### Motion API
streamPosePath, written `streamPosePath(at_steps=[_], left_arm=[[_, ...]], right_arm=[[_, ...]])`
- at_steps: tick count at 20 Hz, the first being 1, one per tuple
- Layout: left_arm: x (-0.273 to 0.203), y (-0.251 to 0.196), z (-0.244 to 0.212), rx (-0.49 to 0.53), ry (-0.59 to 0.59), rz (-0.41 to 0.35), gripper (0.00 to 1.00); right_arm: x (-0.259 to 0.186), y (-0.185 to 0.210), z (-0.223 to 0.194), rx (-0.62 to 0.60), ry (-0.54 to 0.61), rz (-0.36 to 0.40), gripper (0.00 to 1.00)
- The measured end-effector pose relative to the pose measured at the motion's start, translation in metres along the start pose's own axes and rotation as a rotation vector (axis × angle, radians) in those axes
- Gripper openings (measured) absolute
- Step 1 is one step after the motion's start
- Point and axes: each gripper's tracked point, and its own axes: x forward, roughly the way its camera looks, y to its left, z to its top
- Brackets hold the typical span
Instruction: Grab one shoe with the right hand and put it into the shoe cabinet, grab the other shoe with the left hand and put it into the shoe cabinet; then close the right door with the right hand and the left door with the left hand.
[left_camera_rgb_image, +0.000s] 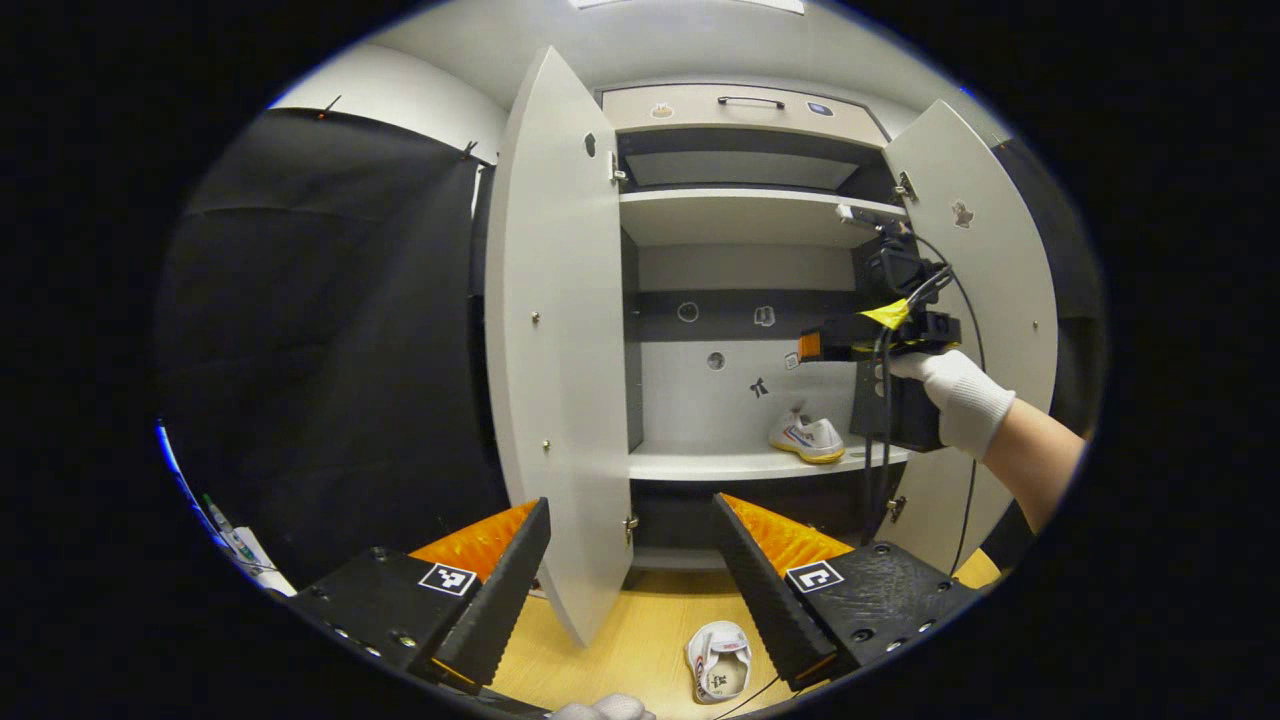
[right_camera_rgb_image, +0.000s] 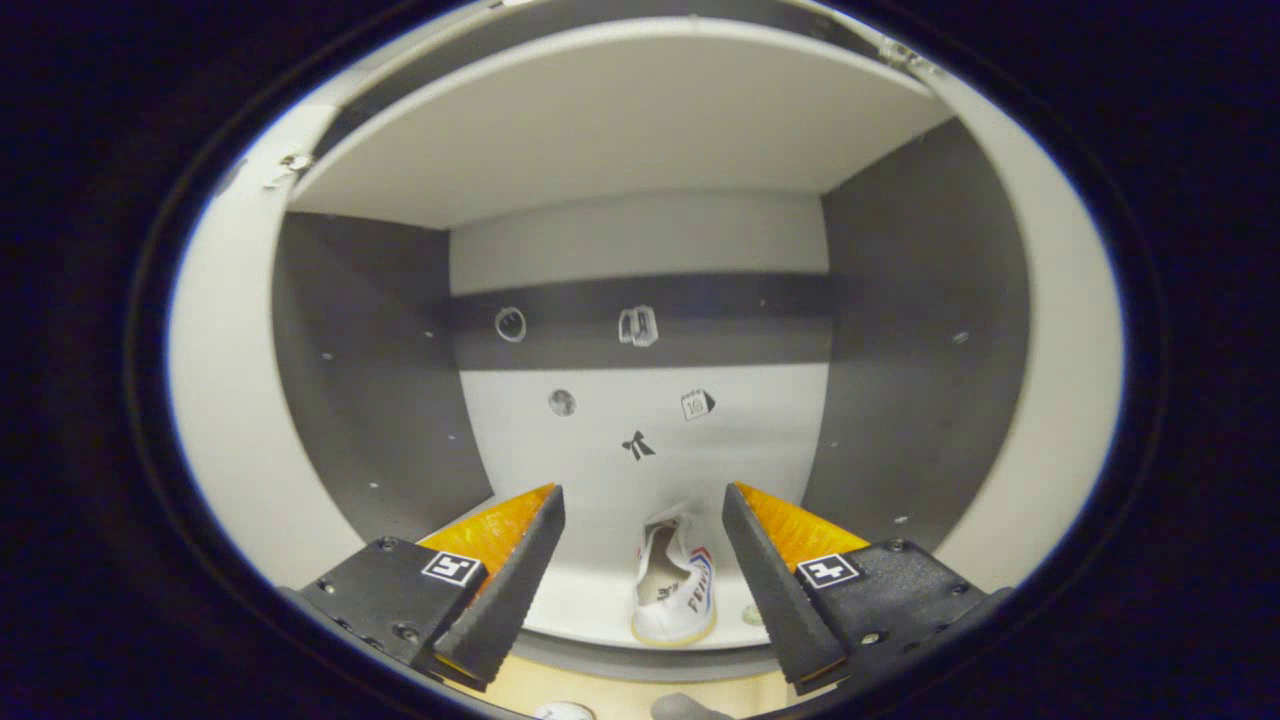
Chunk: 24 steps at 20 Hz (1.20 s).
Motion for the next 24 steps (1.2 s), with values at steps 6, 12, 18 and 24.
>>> streamPosePath(at_steps=[6, 12, 18, 24], left_arm=[[0.008, -0.033, 0.0, 0.05, -0.025, -0.199, 0.96], [-0.02, -0.067, -0.006, 0.077, -0.04, -0.316, 0.96], [-0.031, -0.057, -0.01, 0.063, -0.074, -0.247, 0.96], [-0.029, -0.036, -0.09, 0.063, 0.003, -0.151, 0.96]], right_arm=[[-0.16, -0.016, 0.023, 0.009, -0.189, -0.074, 0.99], [-0.267, -0.027, -0.028, 0.005, -0.184, -0.108, 0.99], [-0.323, -0.048, -0.098, 0.013, -0.079, -0.109, 0.99], [-0.322, -0.063, -0.112, 0.002, -0.029, -0.067, 0.99]])
